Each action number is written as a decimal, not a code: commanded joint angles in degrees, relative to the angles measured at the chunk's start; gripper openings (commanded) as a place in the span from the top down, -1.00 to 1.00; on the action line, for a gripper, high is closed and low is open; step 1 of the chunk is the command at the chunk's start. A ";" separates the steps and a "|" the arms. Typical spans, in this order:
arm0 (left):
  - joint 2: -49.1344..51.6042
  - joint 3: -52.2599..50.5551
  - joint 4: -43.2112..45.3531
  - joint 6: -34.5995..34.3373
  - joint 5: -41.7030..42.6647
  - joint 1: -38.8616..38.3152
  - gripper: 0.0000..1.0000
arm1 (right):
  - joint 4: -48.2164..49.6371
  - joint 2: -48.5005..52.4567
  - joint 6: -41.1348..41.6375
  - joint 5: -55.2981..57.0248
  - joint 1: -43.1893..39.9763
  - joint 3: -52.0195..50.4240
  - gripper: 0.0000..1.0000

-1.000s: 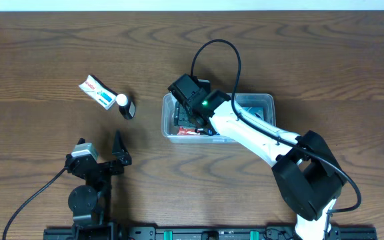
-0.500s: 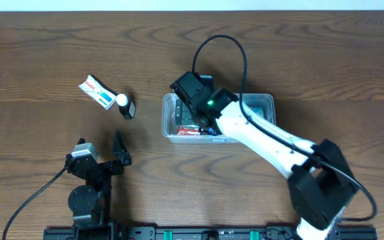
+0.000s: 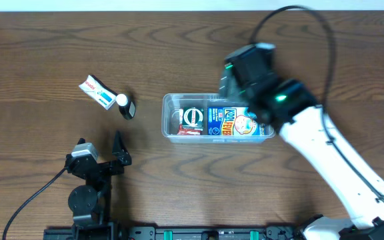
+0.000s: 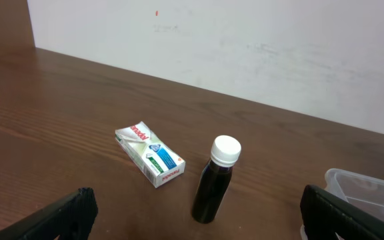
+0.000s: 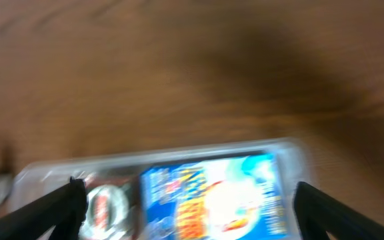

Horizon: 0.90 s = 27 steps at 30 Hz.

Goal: Pack container
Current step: 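Withdraw the right gripper up and to the right side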

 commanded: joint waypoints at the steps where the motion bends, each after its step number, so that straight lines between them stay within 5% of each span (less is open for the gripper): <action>1: -0.28 -0.87 -2.16 0.50 -0.24 0.26 -0.96 | -1.73 -0.07 -1.77 4.02 -5.42 0.55 -0.98; 27: 0.17 -0.87 -2.19 -1.70 -0.87 0.26 -0.96 | -6.97 13.40 -1.97 -18.29 -43.39 0.44 -0.99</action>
